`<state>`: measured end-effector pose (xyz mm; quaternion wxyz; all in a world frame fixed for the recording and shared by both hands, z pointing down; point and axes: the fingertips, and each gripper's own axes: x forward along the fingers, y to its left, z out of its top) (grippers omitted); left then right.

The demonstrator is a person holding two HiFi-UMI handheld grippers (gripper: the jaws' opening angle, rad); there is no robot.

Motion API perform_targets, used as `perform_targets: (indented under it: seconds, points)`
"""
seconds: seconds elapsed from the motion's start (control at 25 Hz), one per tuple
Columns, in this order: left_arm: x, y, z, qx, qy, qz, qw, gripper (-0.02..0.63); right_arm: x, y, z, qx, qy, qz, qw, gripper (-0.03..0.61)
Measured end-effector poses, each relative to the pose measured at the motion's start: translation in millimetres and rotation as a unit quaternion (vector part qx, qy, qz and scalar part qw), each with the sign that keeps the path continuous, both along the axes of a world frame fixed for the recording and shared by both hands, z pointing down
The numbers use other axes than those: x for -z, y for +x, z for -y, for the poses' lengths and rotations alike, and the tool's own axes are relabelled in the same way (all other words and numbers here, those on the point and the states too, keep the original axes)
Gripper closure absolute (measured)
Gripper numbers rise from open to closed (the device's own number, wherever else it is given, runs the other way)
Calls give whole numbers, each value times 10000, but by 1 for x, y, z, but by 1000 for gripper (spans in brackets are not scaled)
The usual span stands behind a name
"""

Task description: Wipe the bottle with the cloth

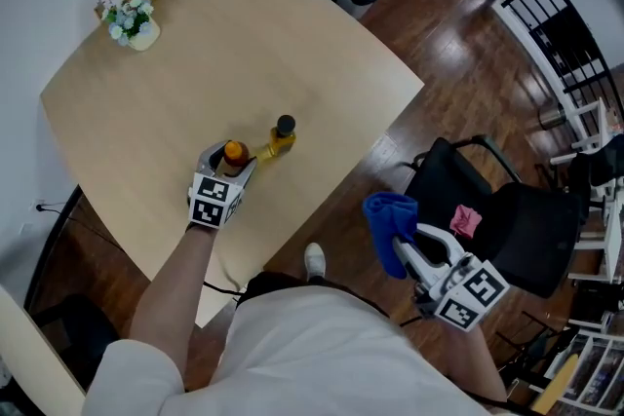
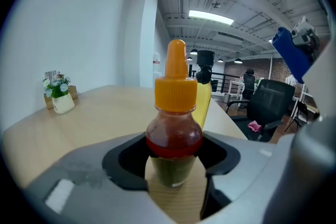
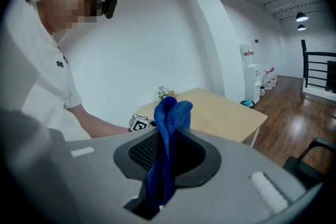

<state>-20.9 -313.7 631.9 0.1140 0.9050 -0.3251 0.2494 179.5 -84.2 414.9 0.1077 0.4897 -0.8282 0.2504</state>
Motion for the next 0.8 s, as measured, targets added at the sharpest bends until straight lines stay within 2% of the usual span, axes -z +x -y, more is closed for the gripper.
perform_targets:
  seconds: [0.24,0.4,0.56,0.68,0.8]
  points:
    - [-7,2,-6,-85,150,96,9998,324,3,4,0,81,39,-108,9999,500]
    - [-8,4,-7,-67,113,81,9999,319,4,8,-2,238,81,-124,9996,500]
    - [0,2,-8,119,212,126,9996,260,4,16,0,421,151,-113,9989,500]
    - [4,-5,-24,240,230,240,9992,253,7,20,-3,583,190,-109,9981,500]
    - [14,-28,-47,580,212,367,9974,253,10,21,-5,869,267,-88,9958,500]
